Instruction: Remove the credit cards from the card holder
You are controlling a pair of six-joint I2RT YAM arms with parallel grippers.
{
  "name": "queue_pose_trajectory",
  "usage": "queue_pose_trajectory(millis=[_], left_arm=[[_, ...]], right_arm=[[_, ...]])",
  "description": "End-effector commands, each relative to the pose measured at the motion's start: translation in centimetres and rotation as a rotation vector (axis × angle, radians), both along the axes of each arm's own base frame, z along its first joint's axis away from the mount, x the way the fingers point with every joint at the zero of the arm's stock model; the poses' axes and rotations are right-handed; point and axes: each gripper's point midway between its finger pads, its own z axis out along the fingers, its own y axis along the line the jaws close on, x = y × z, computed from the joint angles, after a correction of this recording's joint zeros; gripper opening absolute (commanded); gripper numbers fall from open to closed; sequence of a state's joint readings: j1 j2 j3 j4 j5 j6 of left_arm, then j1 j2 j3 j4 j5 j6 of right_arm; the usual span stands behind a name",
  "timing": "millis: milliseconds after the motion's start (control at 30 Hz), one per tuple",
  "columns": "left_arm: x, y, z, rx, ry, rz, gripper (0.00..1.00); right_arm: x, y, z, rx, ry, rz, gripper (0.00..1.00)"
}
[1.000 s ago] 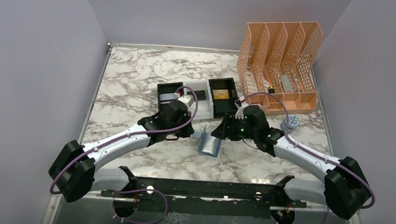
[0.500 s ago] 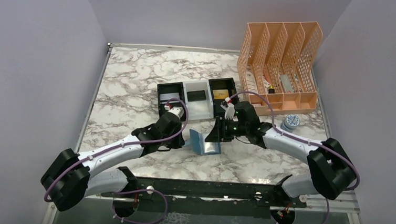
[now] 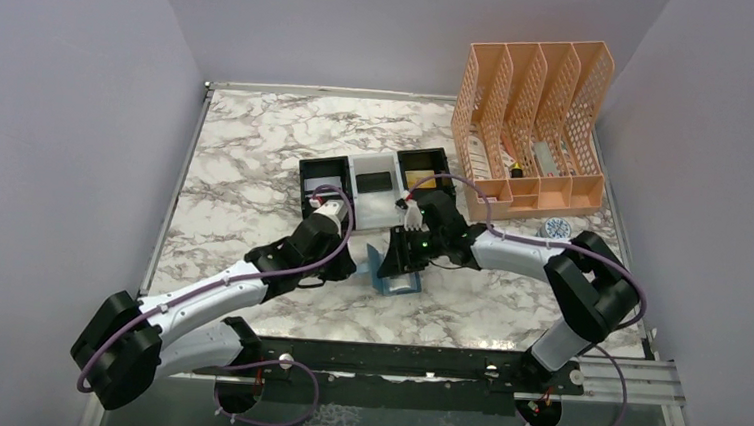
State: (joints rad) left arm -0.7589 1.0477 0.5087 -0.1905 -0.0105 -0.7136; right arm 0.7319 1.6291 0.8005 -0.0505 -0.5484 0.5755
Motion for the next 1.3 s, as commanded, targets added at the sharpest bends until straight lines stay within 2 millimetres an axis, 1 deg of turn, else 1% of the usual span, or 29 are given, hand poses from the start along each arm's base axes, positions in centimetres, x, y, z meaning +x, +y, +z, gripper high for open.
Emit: queue_pose_trajectory(millis=[0,33,133,167,233,267,333,467,633,700,767,933,1067,1100,1133,1200,1267], left_arm=[[0.2,-0.5,1.0,-0.059,-0.025,0.013,0.22],[0.2,-0.6,1.1,-0.066,-0.026,0.009,0.29],[0.2,-1.1,2.0,-0.115,-0.036,0.009,0.59],[0.2,-1.3,2.3,-0.137,-0.042,0.009,0.67],[0.2,-1.8,2.7,-0.178,-0.043,0.011,0.78],[0.1,-1.8,2.6,-0.188,-0.038,0.013,0.81],[-0.1,-2.0,2.4,-0.202,-0.026,0.013,0.82],[-0.3,-1.9,1.2,-0.188,0.006,0.029,0.82],[0.1,-2.1,0.9,-0.171,0.01,0.029,0.82],[0.4,-2.2,1.0,-0.169,0.003,0.03,0.79],[0.6,-2.2,0.9,-0.16,0.001,0.034,0.73],[1.5,-1.6,0.3,-0.105,-0.001,0.081,0.5],[2.0,-1.5,0.0,-0.084,-0.019,0.081,0.36],[2.0,-1.6,-0.1,-0.08,-0.019,0.068,0.32],[1.9,-1.7,-0.2,-0.077,-0.015,0.059,0.29],[1.8,-2.0,-0.4,-0.078,-0.009,0.044,0.2],[1.6,-1.9,-0.7,-0.077,-0.002,0.042,0.14]], right_arm=[[0.2,0.7,-0.9,-0.052,-0.018,0.023,0.32],[0.1,0.8,-1.1,-0.056,-0.013,0.026,0.32],[-0.2,1.0,-1.8,-0.059,0.009,0.035,0.31],[-0.4,1.0,-2.0,-0.059,0.017,0.035,0.31],[-0.4,0.8,-2.4,-0.067,0.026,0.026,0.31],[-0.5,0.8,-2.6,-0.07,0.03,0.023,0.31],[-0.5,0.7,-2.8,-0.074,0.034,0.016,0.31],[-0.6,0.8,-2.6,-0.062,0.04,0.009,0.31],[-0.7,0.7,-2.5,-0.061,0.04,0.004,0.31],[-0.7,0.7,-2.5,-0.061,0.041,0.002,0.31],[-0.7,0.7,-2.3,-0.058,0.039,-0.001,0.31],[-0.7,0.7,-1.7,-0.048,0.03,0.008,0.31],[-0.2,0.9,0.1,-0.029,-0.013,0.006,0.31],[0.2,0.6,0.8,-0.043,-0.035,-0.019,0.31],[1.0,-0.1,1.2,-0.077,-0.061,-0.082,0.31],[2.9,-1.8,2.0,-0.135,-0.129,-0.232,0.32],[4.2,-3.6,2.6,-0.18,-0.205,-0.325,0.35]])
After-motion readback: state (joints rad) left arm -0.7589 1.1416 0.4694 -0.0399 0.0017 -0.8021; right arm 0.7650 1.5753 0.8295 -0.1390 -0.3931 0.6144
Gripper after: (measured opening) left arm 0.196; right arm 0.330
